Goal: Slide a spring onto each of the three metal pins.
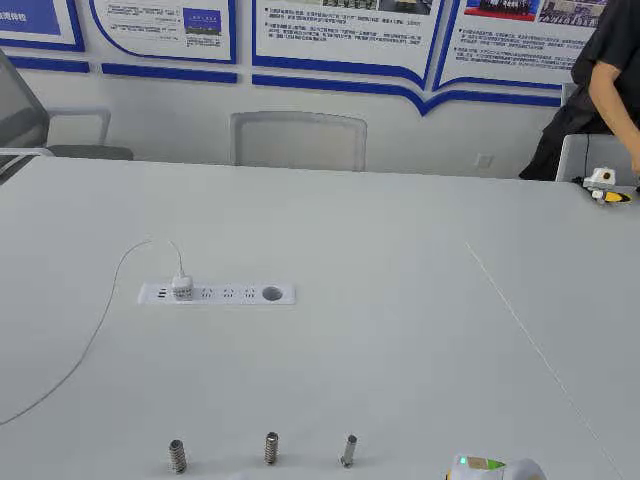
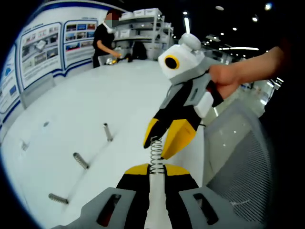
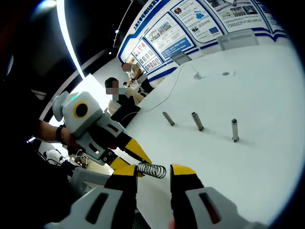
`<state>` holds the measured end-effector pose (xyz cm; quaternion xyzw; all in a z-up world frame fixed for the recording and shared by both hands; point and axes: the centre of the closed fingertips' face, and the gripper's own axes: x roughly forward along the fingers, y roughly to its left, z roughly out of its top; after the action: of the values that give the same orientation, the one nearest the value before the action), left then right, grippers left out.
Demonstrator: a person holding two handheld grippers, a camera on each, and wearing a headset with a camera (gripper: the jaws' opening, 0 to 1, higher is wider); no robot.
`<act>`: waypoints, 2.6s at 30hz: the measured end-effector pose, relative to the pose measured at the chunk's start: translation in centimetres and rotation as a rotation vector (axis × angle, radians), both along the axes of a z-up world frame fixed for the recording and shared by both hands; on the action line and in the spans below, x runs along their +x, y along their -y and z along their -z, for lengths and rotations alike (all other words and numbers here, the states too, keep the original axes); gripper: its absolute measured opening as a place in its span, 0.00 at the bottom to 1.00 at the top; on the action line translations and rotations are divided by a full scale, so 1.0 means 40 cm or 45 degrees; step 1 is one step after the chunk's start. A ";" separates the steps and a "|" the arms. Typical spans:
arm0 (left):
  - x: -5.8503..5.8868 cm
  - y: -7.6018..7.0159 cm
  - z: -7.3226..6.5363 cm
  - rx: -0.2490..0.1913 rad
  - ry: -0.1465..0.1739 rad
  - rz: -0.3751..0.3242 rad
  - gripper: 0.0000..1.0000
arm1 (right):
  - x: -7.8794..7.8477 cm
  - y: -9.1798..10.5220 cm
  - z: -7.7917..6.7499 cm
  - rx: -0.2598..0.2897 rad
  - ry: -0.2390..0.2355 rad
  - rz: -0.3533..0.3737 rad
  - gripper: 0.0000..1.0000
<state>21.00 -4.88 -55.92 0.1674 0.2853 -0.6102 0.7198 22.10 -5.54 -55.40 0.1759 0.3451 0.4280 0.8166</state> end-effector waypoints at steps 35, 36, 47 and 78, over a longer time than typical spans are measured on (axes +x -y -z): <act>0.010 0.020 -0.021 0.039 0.114 0.113 0.10 | -0.002 -0.013 -0.064 -0.078 0.055 -0.172 0.13; 0.011 0.021 -0.023 0.035 0.115 0.116 0.10 | -0.002 -0.011 -0.062 -0.101 0.066 -0.193 0.13; 0.010 0.028 -0.038 0.007 0.119 0.133 0.09 | 0.000 -0.005 -0.063 -0.305 0.158 -0.433 0.21; -0.003 0.061 -0.087 -0.106 0.099 0.175 0.09 | -0.030 -0.002 -0.090 -0.530 0.317 -0.896 0.17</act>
<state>20.87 -7.32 -52.44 0.1803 0.2193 -0.6625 0.6932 20.89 -5.46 -51.82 -0.1741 0.3618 0.6198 0.6743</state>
